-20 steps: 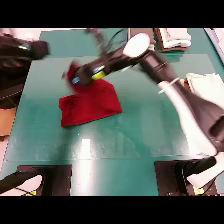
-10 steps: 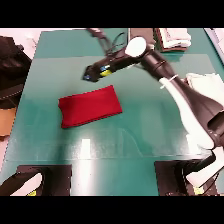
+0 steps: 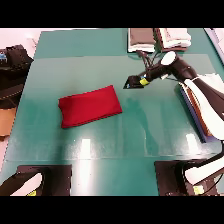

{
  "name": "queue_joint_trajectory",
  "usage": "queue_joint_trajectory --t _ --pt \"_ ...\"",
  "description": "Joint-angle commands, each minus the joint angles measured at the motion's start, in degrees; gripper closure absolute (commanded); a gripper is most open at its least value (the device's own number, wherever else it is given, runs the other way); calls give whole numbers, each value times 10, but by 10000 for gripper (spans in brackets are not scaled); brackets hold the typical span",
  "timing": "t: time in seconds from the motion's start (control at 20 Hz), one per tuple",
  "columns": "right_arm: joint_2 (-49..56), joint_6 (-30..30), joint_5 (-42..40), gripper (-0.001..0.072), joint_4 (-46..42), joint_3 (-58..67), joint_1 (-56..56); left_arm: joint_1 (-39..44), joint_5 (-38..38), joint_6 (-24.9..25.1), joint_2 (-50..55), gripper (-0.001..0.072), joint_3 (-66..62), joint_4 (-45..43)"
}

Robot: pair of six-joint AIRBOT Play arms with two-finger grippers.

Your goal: Fold the shirts.

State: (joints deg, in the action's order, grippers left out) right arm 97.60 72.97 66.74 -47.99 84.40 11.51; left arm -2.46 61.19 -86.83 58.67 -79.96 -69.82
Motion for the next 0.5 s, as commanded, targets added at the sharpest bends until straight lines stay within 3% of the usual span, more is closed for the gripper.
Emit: queue_joint_trajectory --t 0.0,0.15,0.35,0.4,0.45 --pt "52 0 -10 185 85 -35 -4 0 -5 3 0 684 4 16" --pt "107 -12 -11 183 142 -17 37 0 -5 3 0 684 4 17" --pt "163 -12 -14 190 154 48 108 0 -3 3 0 684 4 17" --pt "177 -12 -17 248 154 72 123 0 -1 3 0 684 4 19" --pt "185 -12 -24 355 153 93 132 8 -3 4 0 684 4 18"
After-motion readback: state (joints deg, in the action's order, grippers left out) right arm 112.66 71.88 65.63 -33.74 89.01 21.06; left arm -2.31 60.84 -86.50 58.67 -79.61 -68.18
